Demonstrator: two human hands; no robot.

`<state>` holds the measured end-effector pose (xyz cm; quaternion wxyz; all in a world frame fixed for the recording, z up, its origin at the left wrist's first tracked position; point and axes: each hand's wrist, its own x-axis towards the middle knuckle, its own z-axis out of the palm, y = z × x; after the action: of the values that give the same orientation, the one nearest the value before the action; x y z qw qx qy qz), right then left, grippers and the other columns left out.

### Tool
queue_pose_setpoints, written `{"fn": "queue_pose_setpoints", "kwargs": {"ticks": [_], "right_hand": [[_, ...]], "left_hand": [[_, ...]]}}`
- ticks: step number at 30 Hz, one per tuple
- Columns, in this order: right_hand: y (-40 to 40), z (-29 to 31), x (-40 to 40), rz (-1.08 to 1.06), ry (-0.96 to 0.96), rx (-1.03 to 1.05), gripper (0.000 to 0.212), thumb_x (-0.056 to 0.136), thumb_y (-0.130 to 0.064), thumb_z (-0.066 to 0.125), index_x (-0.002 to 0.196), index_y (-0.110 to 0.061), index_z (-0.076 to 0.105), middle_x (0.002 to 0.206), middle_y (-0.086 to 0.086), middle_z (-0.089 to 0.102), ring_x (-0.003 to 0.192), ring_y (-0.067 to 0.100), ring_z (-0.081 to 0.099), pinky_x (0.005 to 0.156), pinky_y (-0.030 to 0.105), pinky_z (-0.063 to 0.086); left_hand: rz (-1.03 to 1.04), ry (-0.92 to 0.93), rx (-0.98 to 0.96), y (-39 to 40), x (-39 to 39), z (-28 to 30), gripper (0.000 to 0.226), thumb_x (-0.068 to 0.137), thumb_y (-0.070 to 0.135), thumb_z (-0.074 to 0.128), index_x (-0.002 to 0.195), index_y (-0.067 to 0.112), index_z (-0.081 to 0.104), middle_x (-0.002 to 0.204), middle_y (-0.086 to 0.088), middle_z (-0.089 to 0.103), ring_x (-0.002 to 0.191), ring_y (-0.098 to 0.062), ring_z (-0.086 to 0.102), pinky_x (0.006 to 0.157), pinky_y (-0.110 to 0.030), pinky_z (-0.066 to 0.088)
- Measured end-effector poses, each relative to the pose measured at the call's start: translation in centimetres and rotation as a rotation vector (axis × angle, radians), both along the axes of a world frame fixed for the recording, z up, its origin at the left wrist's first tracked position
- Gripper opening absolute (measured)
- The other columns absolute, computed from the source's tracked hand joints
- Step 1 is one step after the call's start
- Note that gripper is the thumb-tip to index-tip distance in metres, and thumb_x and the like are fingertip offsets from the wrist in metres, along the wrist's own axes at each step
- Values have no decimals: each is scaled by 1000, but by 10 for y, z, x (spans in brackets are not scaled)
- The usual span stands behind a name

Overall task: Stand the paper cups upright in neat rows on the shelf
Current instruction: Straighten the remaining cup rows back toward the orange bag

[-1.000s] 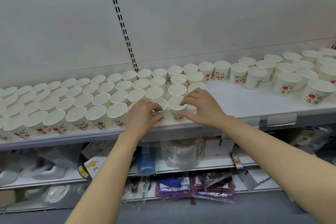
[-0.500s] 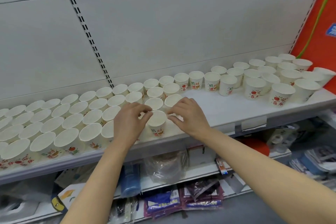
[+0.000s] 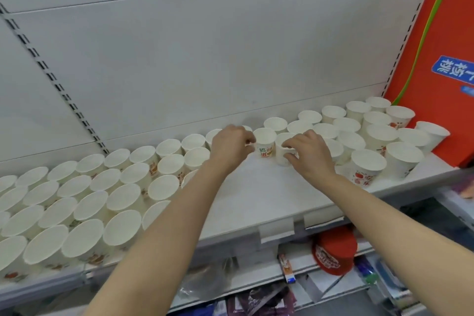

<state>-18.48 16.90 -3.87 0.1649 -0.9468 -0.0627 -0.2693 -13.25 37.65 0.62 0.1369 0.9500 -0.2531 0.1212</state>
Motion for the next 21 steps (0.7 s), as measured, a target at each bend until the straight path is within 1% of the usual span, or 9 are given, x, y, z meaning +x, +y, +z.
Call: {"fn": "queue_pose_setpoints", "kwargs": {"ticks": [3,6,8,10,12,15,17,19,21], "right_hand": [[-17,-2,18,38,33,-29,25,65,-14,84,87,-14,72,82,3,67,83,33,55,73,38,43],[-30,-5,30,80,44,-51,25,63,-13,84,85,-15,72,82,2,67,84,32,54,74,37,42],[-35,-7,34,109,26,-64,22,62,-10,84,80,-15,72,78,1,67,80,31,54,71,36,42],[-39,-9,36,133,4,-67,18,61,-8,83,72,-16,71,72,-1,66,75,31,54,67,36,41],[-39,-9,34,152,-3,-52,16,63,-7,82,68,-17,69,68,-2,65,73,29,53,65,35,41],[-36,-5,30,164,7,38,13,69,-9,79,70,-18,69,70,-3,65,76,26,51,69,37,40],[-31,0,27,164,42,144,9,73,-12,76,73,-19,70,73,-5,66,79,22,48,72,37,40],[-26,3,26,164,79,230,7,76,-14,74,75,-20,70,77,-7,68,80,17,47,74,33,37],[-19,6,24,166,114,260,8,78,-16,73,76,-23,69,77,-12,66,81,13,46,74,30,36]], "left_hand": [[13,36,91,-33,25,-7,25,85,30,68,110,26,68,108,4,66,107,-21,53,76,-31,41],[18,49,149,-53,33,-15,20,85,25,67,105,24,70,105,2,66,104,-21,55,69,-28,36],[39,24,163,-59,31,-18,16,83,18,62,93,23,73,96,0,69,97,-23,58,64,-27,32],[61,-2,134,-58,29,-19,18,79,13,59,85,22,74,88,-1,69,90,-23,59,61,-27,31],[69,-8,83,-52,25,-18,18,77,13,60,83,22,74,86,1,69,90,-22,58,60,-27,32],[73,42,23,-33,18,-9,14,80,18,62,84,24,73,88,6,69,91,-17,57,63,-29,42],[94,113,-30,-17,15,-2,11,80,21,65,86,25,74,88,10,70,87,-12,57,67,-29,47],[116,168,-77,0,13,4,9,79,24,68,85,27,74,87,12,69,83,-11,58,70,-29,50],[131,182,-92,16,12,7,8,78,24,70,83,28,74,86,12,69,83,-11,60,69,-29,50]]}}
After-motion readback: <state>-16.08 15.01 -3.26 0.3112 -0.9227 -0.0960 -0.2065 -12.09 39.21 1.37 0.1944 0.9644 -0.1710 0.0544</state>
